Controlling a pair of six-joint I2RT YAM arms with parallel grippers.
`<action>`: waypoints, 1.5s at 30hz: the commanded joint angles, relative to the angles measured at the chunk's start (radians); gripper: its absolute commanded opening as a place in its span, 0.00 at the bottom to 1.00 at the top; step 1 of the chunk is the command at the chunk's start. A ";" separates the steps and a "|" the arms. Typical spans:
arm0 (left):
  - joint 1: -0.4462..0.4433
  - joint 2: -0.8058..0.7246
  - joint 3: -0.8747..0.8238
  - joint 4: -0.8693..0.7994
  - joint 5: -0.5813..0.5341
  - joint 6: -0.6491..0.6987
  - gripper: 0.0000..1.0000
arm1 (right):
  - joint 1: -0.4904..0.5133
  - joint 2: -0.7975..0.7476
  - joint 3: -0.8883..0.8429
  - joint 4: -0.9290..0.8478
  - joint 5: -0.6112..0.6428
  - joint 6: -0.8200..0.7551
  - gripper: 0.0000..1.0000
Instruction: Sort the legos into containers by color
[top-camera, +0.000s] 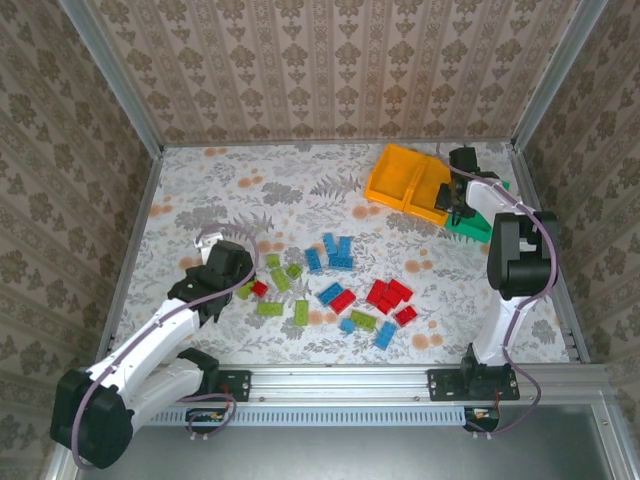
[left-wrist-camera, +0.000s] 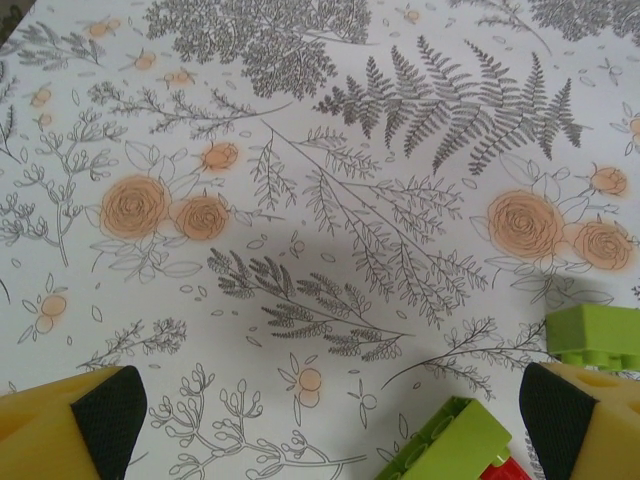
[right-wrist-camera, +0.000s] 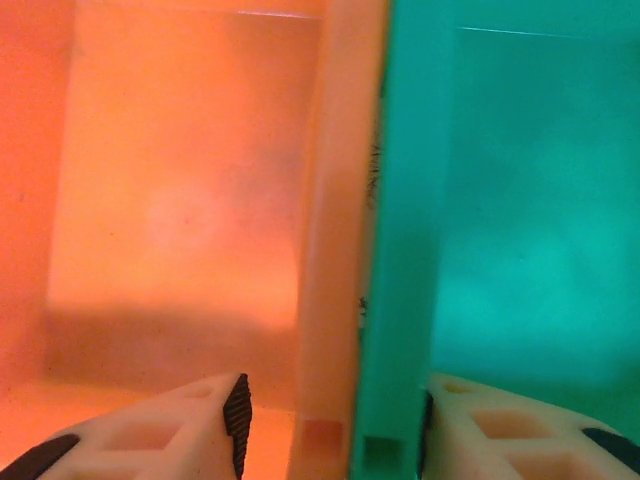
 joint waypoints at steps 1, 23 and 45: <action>-0.003 -0.004 -0.007 -0.022 0.000 -0.037 1.00 | 0.034 0.025 0.039 -0.036 -0.020 -0.016 0.38; -0.003 0.029 -0.002 -0.124 0.083 -0.204 1.00 | 0.376 0.073 0.115 -0.004 -0.008 -0.031 0.31; 0.003 0.168 0.058 -0.111 0.269 -0.326 1.00 | 0.237 -0.317 -0.301 0.163 -0.047 0.079 0.88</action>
